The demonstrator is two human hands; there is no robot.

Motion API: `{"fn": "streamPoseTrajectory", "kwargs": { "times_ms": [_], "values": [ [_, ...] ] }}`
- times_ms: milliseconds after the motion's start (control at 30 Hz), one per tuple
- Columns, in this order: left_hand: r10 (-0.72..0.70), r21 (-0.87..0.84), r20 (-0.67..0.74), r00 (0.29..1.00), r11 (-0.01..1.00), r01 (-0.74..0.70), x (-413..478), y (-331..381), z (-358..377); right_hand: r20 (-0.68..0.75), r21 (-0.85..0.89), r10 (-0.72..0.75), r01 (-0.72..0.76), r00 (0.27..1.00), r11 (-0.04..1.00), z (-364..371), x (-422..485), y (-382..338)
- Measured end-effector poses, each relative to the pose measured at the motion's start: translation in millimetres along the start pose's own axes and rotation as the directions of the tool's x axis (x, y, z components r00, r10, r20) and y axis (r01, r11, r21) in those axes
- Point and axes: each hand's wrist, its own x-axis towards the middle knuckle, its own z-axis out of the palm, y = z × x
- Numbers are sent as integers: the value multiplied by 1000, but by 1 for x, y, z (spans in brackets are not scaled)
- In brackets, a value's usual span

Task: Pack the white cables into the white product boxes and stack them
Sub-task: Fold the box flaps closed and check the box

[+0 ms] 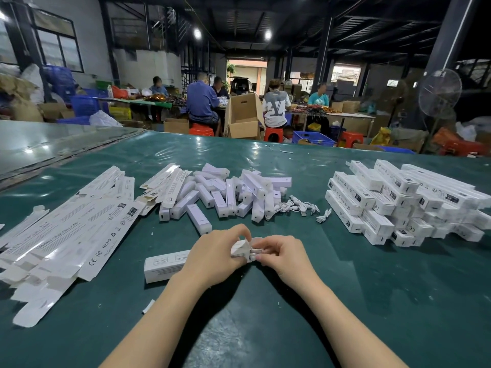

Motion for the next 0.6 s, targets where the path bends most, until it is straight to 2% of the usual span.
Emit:
{"fn": "streamPoseTrajectory", "kwargs": {
  "times_ms": [167, 333, 433, 600],
  "values": [
    [0, -32, 27, 1000, 999, 1, -1, 2, 0, -41, -23, -1, 0, 999, 1000, 0, 0, 0],
    [14, -64, -44, 999, 998, -17, -1, 1, -4, -22, 310, 88, -77, 996, 948, 4, 1, -9],
    [0, -98, -77, 997, 995, -7, -1, 2, -5, -17, 259, 41, -35, 999, 965, 3, 2, -8],
    [-8, -124, -59, 998, 992, 0, -2, 1, -3, 34, 166, 61, -66, 998, 984, -1, 3, -1]
  ]
}}
